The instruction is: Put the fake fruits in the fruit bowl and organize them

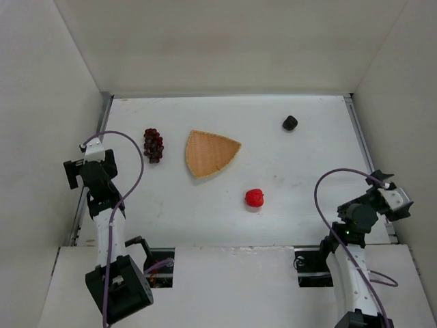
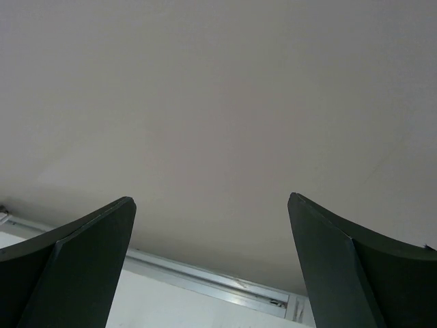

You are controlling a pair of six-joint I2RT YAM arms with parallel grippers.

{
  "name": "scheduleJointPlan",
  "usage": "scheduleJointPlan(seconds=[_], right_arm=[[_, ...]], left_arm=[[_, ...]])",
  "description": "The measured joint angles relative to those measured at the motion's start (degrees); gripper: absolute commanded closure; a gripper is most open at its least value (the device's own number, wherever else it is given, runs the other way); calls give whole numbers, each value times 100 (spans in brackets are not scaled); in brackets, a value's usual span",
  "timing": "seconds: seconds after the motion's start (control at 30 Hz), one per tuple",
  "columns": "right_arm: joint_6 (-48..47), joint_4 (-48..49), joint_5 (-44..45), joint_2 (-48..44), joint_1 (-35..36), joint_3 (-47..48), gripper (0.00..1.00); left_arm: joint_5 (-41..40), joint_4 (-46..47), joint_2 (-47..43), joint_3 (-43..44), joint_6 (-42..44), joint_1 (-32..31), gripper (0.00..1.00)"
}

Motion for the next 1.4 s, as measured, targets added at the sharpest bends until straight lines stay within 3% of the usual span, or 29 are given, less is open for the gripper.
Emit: scheduleJointPlan(seconds=[0.13,0.27,0.43,0.57,0.8,1.1,1.2,1.4], right_arm=[[-116,-7,-70,212,437,87,0],[-426,-33,-448,901,1360,514,0],[-887,-138,-1279,1987,2662,1261,0],[-776,-949,-2026,2680,3713,2094,0],[498,-2951,-3475,4162,4371,4260,0],[2380,-3952,-3915,4887,4780,4430,0],[2785,-4024,-3928,4905,4986,4347,0],[3283,-4157,-3930,4905,5219,4234,0]], left_arm=[[264,-428,-33,13,273,-262,0],[802,-1327,-31,306,577,-422,0],[1692,-2568,455,1687,420,-699,0],[2594,-3167,1475,2855,181,-887,0],[3027,-3689,3469,3456,-59,-1419,0],[2669,-3416,5178,4465,-643,-2225,0],[2238,-3228,5779,4791,-798,-2247,14],[1875,-3091,6194,4933,-892,-2275,77]])
